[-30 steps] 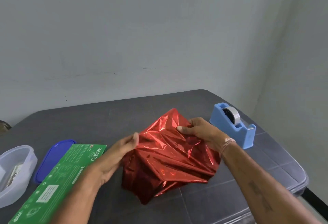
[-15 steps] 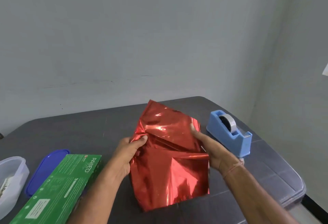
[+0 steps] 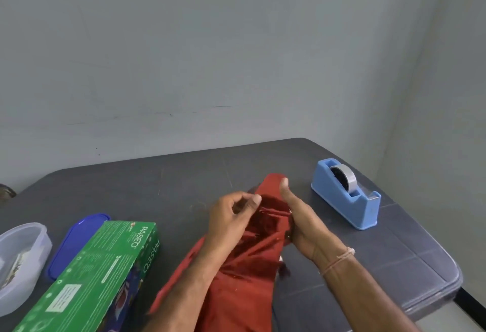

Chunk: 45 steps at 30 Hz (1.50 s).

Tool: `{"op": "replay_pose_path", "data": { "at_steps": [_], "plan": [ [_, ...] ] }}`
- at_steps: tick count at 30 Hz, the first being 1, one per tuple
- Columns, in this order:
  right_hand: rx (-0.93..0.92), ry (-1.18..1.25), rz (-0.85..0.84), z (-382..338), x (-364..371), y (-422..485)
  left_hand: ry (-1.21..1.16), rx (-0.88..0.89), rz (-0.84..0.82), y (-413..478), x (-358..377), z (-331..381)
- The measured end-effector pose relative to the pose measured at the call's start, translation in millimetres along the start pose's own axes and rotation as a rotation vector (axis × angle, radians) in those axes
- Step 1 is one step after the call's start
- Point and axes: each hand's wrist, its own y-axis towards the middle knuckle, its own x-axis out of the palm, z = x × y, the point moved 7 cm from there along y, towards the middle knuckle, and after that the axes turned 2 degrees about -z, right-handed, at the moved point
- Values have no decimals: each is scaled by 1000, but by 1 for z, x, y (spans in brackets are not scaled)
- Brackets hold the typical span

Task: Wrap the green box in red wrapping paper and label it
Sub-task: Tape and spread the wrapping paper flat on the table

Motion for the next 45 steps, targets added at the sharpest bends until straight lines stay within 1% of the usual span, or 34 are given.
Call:
{"op": "replay_pose_path", "data": {
  "at_steps": [2,4,6,8,10,14,18,21,24,26,28,32,37,40,42,45],
  "plan": [
    [2,17,-64,-2,8,-6,-168,-100,39,-1,0,-7],
    [-15,32,-94,-3,14,-9,-282,-226,42,-2,2,-13],
    [-35,-32,-144,-1,18,-9,-319,-315,1,-3,5,-15],
    [-51,-101,-153,0,22,-10,-315,-365,-34,-3,6,-15],
    [-82,-97,-140,0,24,-10,-326,-373,-22,-3,2,-15],
    [-204,-87,-112,-4,23,-7,-335,-333,64,-1,-13,-21],
    [-272,-96,-110,-2,27,-4,-397,-401,120,-2,-16,-27],
    [-280,-115,-34,2,24,0,-529,-482,69,-4,-11,-28],
    [-291,-129,79,5,17,4,-624,-492,-16,-8,-6,-25],
    [-297,-126,122,5,12,5,-649,-497,-14,-10,-6,-25],
    [-287,-117,132,6,10,5,-644,-502,9,-11,-9,-26],
    [-266,-73,122,2,7,0,-544,-451,51,-7,-22,-22],
    [-122,54,156,-4,-14,-2,-436,-413,120,2,-52,-10],
    [-16,101,214,-10,-35,2,-333,-382,189,12,-82,-2],
    [1,140,246,-19,-50,3,-224,-364,227,20,-108,-2],
    [-19,138,270,-37,-70,4,-146,-363,223,31,-140,-13]
  ]
}}
